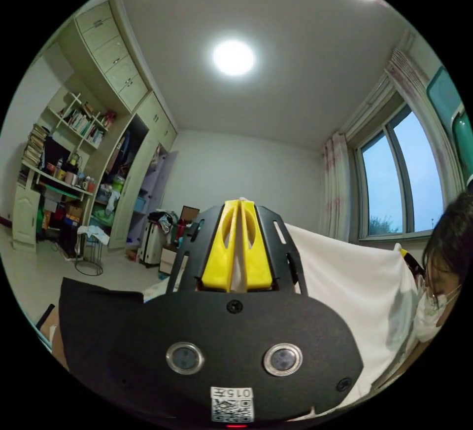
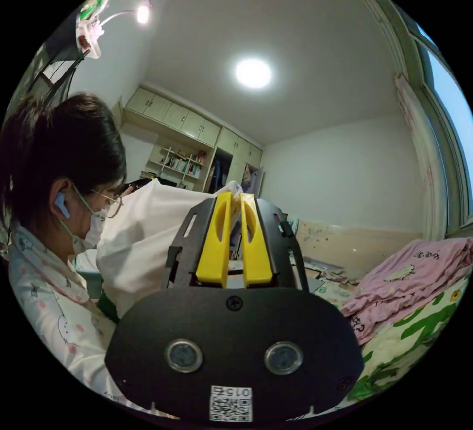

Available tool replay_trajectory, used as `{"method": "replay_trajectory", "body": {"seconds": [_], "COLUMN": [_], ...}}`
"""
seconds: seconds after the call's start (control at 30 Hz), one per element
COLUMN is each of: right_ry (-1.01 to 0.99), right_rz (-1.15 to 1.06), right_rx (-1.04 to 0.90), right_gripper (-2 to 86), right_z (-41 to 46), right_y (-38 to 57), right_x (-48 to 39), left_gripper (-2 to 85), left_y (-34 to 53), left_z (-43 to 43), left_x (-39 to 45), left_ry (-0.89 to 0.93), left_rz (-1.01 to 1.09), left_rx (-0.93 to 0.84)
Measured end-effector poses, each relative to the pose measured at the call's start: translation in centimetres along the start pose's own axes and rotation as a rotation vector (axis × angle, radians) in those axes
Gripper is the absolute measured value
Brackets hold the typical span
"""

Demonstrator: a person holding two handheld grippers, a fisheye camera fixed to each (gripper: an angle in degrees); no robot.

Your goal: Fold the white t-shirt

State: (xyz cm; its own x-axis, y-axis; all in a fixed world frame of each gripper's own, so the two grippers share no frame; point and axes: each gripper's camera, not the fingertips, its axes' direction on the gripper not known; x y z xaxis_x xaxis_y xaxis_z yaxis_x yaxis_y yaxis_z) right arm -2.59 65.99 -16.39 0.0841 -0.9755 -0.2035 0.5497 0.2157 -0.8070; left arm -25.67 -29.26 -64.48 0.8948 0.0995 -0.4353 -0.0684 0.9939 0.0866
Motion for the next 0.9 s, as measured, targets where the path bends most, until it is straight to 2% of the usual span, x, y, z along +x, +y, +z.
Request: {"method": "replay_trajectory", "body": {"seconds": [0.13,0.2,0.3,0.37,0.43,0.5,0.6,0.67,0.73,0.77,0.8,0.9], "right_ry": [0.024,0.073,0.191,0.262,0.222,0.132,-0.016,-0.192,-0.321,-0.379,-0.402,-0.502], "right_rz": [0.123,0.186,0.336,0.455,0.471,0.396,0.25,0.182,0.131,0.094,0.072,-0.075], "right_rx": [-0.125,-0.217,-0.461,-0.791,-0.806,-0.713,-0.743,-0.755,-0.774,-0.813,-0.837,-0.955], "right_gripper": [3.8,3.8,4.6,5.3,7.2,7.9,8.1,8.6,9.1,10.2,10.8,12.6], "right_z": [7.2,12.7,25.2,33.9,34.5,32.7,33.1,34.3,35.7,37.0,37.7,40.4], "right_y": [2.3,4.8,12.9,21.1,24.3,25.3,24.1,23.2,23.2,23.5,23.7,25.3], "right_x": [6.0,9.6,17.0,22.8,24.3,24.1,24.1,23.1,21.5,20.3,19.6,16.4], "left_gripper": [0.5,1.4,4.8,8.3,10.3,10.4,8.1,7.7,7.7,7.9,8.4,9.2], "left_y": [4.3,9.9,20.7,27.2,32.1,36.4,38.0,38.0,38.6,39.4,40.5,44.2], "left_z": [8.5,17.1,28.8,33.4,35.7,37.0,34.9,34.5,34.8,35.3,35.3,33.6], "left_x": [0.4,-0.2,-1.7,-2.3,-1.9,0.0,3.0,4.2,6.2,8.5,11.6,19.2], "left_ry": [-0.029,-0.087,-0.218,-0.307,-0.349,-0.358,-0.371,-0.255,0.008,0.205,0.371,0.619], "left_rz": [-0.005,0.003,0.016,0.036,0.085,0.201,0.33,0.311,0.299,0.337,0.426,0.698], "left_rx": [-0.124,-0.276,-0.535,-0.674,-0.768,-0.867,-0.782,-0.818,-0.904,-0.984,-1.047,-1.081]}}
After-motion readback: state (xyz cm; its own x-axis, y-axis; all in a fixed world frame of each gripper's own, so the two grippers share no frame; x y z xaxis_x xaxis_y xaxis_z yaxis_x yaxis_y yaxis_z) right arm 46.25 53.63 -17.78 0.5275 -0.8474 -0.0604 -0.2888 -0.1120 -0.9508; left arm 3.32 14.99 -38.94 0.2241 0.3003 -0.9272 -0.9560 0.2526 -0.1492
